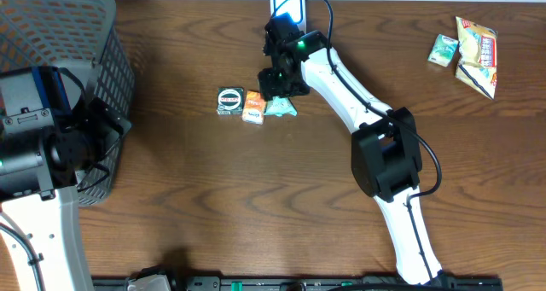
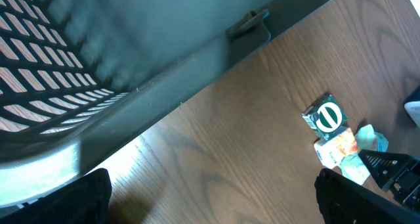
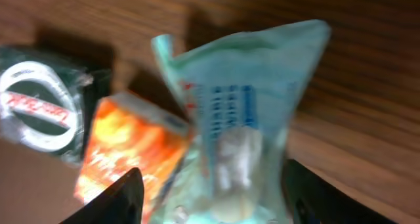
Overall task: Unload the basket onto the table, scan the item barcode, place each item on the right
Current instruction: 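Grasp the green wipes pack with the right gripper and lift it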
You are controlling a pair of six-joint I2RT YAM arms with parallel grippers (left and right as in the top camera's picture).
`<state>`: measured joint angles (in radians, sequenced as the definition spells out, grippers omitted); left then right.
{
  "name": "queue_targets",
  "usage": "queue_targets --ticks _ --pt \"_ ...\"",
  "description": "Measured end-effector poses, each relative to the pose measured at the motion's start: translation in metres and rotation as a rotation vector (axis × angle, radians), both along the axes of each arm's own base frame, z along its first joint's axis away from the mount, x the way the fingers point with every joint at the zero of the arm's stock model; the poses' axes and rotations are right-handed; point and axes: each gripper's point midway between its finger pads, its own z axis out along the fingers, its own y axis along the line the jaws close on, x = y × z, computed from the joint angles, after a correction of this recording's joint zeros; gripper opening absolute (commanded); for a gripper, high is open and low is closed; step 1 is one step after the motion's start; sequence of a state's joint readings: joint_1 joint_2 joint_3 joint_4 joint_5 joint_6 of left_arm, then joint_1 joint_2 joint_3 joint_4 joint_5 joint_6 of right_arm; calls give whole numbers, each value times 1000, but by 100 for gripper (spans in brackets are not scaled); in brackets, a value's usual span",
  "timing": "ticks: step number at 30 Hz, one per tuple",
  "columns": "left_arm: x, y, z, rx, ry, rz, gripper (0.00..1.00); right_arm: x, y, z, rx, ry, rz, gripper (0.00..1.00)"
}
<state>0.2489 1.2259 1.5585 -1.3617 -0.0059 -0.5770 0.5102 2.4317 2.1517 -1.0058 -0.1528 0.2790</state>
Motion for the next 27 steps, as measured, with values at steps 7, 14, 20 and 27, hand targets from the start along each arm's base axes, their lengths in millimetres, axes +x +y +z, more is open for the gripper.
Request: queue_targets --ticks 7,14,20,27 --pt "0 0 0 0 0 0 98 13 -21 -2 -134 -74 -88 49" --pt "0 0 0 0 0 0 98 16 -8 1 -142 -126 -68 45" --pt "0 0 0 0 0 0 98 7 10 1 -173 -165 -16 43" --pt "0 0 0 0 0 0 98 7 9 -16 -204 -193 -15 39"
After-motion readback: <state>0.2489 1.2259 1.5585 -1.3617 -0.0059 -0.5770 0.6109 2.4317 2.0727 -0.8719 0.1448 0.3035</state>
